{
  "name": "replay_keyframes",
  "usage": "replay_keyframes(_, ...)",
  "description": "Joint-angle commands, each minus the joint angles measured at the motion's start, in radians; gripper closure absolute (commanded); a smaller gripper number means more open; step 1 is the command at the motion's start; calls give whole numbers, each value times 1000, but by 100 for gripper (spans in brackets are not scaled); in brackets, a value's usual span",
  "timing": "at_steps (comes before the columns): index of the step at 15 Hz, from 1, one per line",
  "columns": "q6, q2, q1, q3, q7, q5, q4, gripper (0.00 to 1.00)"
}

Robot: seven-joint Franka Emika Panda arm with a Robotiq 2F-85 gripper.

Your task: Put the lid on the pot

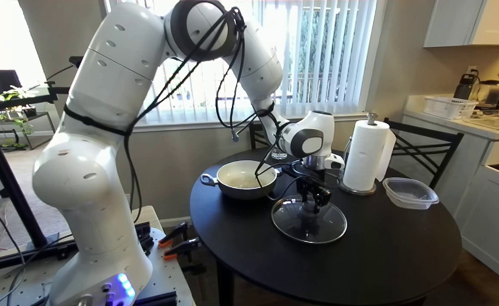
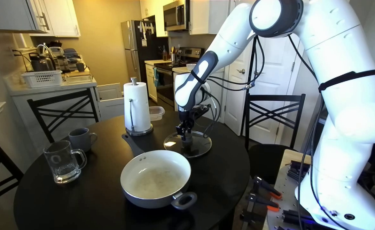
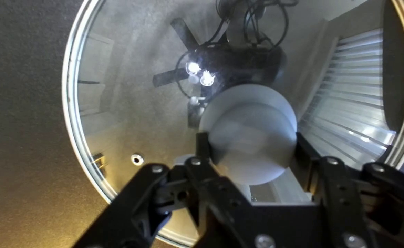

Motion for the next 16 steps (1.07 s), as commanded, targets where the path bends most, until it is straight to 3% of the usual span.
replay_keyframes(1,-37,-54,8,-9,-7,-11,-16,67)
replay_keyframes(6,-147,-107,42,-26,-6,-80,32,67)
replay_keyframes(16,-367,-109,135,21,-75,-203,219,67)
